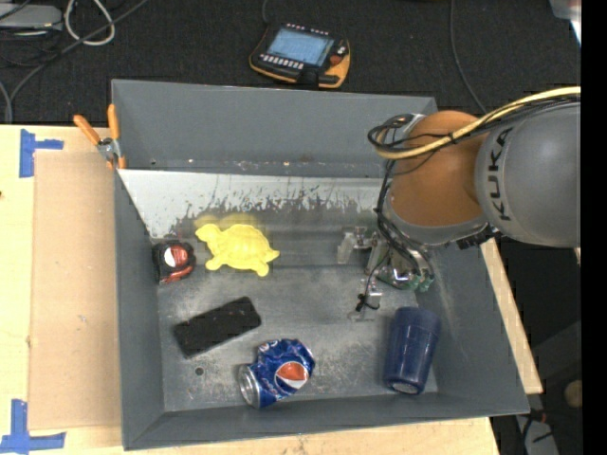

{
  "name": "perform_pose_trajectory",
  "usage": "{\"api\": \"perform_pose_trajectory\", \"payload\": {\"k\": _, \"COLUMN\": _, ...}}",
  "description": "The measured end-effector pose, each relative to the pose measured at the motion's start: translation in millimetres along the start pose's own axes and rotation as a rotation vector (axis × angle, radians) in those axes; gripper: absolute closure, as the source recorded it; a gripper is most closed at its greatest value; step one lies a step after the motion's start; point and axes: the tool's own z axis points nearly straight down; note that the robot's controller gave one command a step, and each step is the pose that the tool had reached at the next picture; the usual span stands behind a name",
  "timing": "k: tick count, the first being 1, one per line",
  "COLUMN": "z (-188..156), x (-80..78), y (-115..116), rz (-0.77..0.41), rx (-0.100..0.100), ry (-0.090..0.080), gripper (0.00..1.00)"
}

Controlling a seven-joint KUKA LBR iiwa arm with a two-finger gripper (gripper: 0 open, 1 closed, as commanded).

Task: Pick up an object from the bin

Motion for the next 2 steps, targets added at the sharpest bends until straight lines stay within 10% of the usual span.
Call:
{"api": "perform_pose_trajectory", "payload": {"k": 1, "z": 64.0, "x": -9.2, "y": -85.5, "rz": -0.060, "rx": -0.002, "ry": 0.004, "gripper": 0.00}}
{"api": "perform_pose_trajectory", "payload": {"k": 2, "z": 14.4, "x": 1.7, "y": -94.8, "rz": -0.624, "rx": 0.000, "ry": -0.010, "gripper": 0.00}}
